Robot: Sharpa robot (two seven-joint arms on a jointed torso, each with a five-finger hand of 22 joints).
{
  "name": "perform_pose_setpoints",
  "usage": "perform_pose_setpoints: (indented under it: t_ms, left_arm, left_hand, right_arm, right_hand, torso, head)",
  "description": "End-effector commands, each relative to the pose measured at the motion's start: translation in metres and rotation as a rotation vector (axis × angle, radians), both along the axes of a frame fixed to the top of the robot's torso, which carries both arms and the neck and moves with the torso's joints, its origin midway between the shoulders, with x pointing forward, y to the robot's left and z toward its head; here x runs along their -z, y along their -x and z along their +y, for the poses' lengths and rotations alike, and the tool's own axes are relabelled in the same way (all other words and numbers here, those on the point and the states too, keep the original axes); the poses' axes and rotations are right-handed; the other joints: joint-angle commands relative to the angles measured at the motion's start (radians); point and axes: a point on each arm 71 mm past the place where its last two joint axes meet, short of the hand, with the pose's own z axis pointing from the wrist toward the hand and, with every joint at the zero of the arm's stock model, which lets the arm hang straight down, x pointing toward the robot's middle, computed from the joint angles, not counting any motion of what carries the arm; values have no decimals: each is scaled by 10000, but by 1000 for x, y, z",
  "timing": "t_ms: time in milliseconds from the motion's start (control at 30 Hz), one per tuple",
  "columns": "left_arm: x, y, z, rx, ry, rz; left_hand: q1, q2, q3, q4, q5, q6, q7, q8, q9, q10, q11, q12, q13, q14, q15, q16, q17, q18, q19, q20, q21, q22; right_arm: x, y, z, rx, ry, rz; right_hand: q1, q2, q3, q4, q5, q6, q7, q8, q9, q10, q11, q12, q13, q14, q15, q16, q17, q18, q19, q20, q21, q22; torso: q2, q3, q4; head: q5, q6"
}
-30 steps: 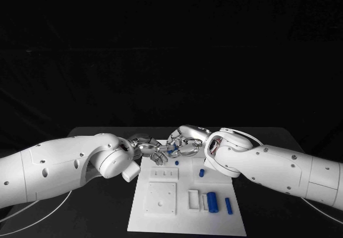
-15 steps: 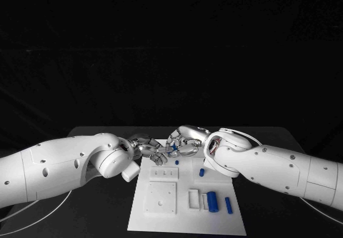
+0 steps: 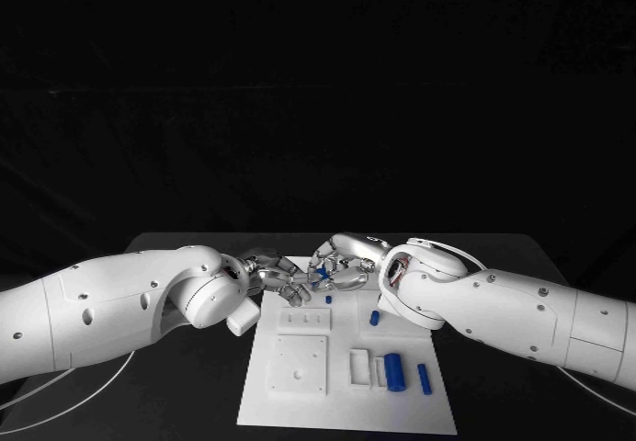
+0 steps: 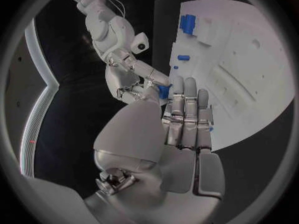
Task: Assemble the parts on the task board
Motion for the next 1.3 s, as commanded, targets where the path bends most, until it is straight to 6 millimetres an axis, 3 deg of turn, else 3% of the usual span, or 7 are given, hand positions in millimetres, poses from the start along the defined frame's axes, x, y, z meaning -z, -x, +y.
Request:
perform_pose_setpoints:
  t_ms: [33,100,267,700,933,1233,1300]
  left_arm:
    - [-7,1,-9,368,436,-187]
    - [-7,1,-10,346,437,-81]
    - [-6,1,-10,353,379,54]
    - [-6,1,-11,401,331,84]
    - [-6,1,-11,425,330,65]
    - [-6,1,-10,347,569,134]
    - [-7,0,-9,175,605,73]
  left_hand:
    - [-317,-151,-90,-10,-36,98,-5,25,-21,61,-22,49,1,40,-10,-7,6,-124,10,-185,-47,-18]
    - [-706,-440,-72,2,40,102,-3,7,-43,82,-23,43,-3,49,-16,-17,-1,-120,45,-196,-48,-36]
    - [-1658,-1110,447,-12,970,167,-24,-3,-79,134,-51,72,24,76,-31,-29,-1,-109,49,-211,-46,-54]
    - [-955,-951,974,-288,2012,475,-168,171,8,357,-211,375,230,220,-155,229,177,-132,62,-318,22,-29]
    - [-156,-996,1862,-532,1676,520,-189,184,24,355,-224,453,295,176,-135,260,206,-196,44,-298,-30,-85]
    - [-126,-968,2494,-1025,1803,610,-229,251,83,434,-264,525,346,176,-126,292,228,-229,-17,-273,-51,-101]
    - [-545,-1171,3635,-1464,1391,608,-227,245,101,417,-265,543,375,132,-101,305,245,-229,-85,-241,-111,-136]
  right_arm:
    - [7,5,6,-269,189,256]
    - [7,5,6,-271,183,252]
    - [7,6,8,-291,173,245]
    - [7,7,9,-320,207,257]
    - [7,7,9,-323,228,269]
    - [8,7,10,-328,287,285]
    - [8,7,10,-331,293,293]
  right_hand:
    - [-52,27,-65,21,56,332,286,49,8,36,-3,-47,-14,14,-52,-30,9,206,17,-20,20,155]
    - [-52,29,-65,20,58,332,286,49,8,36,-3,-47,-14,16,-52,-28,12,206,17,-20,20,154]
    - [-51,34,-67,20,63,332,286,49,10,36,-3,-47,-13,19,-52,-24,17,206,18,-21,19,154]
    - [-49,42,-70,17,70,334,285,49,14,38,-4,-48,-12,24,-53,-19,24,206,20,-23,18,155]
    - [-51,42,-75,16,71,335,285,48,16,38,-4,-48,-11,20,-53,-25,19,206,21,-23,17,155]
    - [-55,42,-80,16,72,334,285,48,18,39,-4,-48,-11,16,-53,-34,12,206,21,-24,17,155]
    - [-53,38,-82,12,72,334,285,47,18,38,-4,-49,-10,16,-53,-33,14,206,21,-24,16,155]
  torso:
    - [-1,0,5]
    - [-3,1,7]
    - [-4,-1,2]
    - [-8,-4,2]
    - [-6,0,0]
    - [-4,0,1]
    - [-2,-2,-1]
  head:
    - [-6,-5]
    - [-1,-15]
    - [-4,-33]
    - [-16,-54]
    - [-15,-70]
    - [-13,-92]
    - [-19,-96]
